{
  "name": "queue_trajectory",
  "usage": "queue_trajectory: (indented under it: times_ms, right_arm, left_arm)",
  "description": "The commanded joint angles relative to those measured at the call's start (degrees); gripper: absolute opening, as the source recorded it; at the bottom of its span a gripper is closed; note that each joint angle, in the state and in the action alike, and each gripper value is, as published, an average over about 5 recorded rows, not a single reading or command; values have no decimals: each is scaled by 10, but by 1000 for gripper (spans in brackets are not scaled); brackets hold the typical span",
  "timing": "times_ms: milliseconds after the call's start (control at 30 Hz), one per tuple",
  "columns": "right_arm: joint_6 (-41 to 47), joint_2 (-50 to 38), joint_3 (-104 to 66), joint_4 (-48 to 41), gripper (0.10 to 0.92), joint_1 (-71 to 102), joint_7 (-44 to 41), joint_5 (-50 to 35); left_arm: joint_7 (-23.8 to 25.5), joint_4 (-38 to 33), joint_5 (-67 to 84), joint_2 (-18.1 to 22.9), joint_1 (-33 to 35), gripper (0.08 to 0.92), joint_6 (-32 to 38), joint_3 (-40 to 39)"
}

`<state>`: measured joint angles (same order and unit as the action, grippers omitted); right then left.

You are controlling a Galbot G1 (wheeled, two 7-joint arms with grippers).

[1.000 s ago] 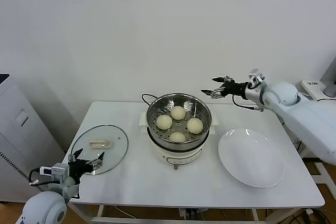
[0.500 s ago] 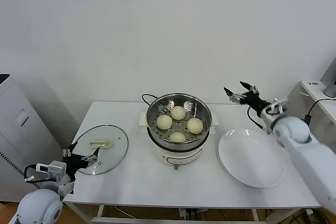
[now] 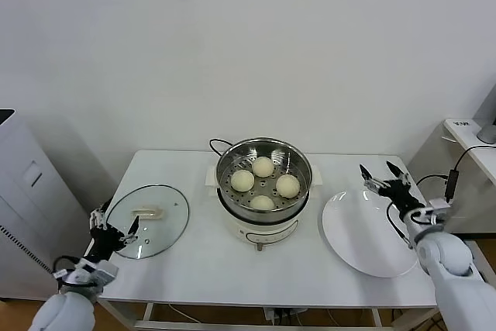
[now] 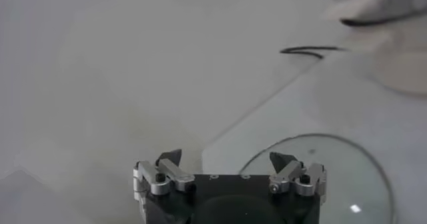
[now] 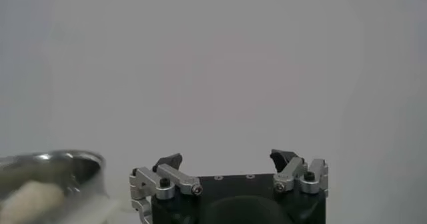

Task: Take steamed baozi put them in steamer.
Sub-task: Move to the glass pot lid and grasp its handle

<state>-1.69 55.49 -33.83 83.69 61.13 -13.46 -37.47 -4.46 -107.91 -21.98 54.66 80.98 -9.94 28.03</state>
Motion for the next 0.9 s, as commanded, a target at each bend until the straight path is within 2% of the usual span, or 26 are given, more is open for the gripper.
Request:
queue_trajectory:
  times_ms: [33, 367, 900]
  right_arm:
    - [-13, 62, -83, 5, 823, 85, -8, 45]
    - [-18, 70, -75, -8, 823, 75, -10, 63]
    - [-22, 74, -67, -12, 823, 68, -15, 81]
  left_arm:
    - [-16, 86, -420, 33, -9, 823, 135, -20]
    - [-44, 157, -515, 63, -64, 823, 130, -23]
    - [-64, 278, -544, 99, -161, 823, 131, -30]
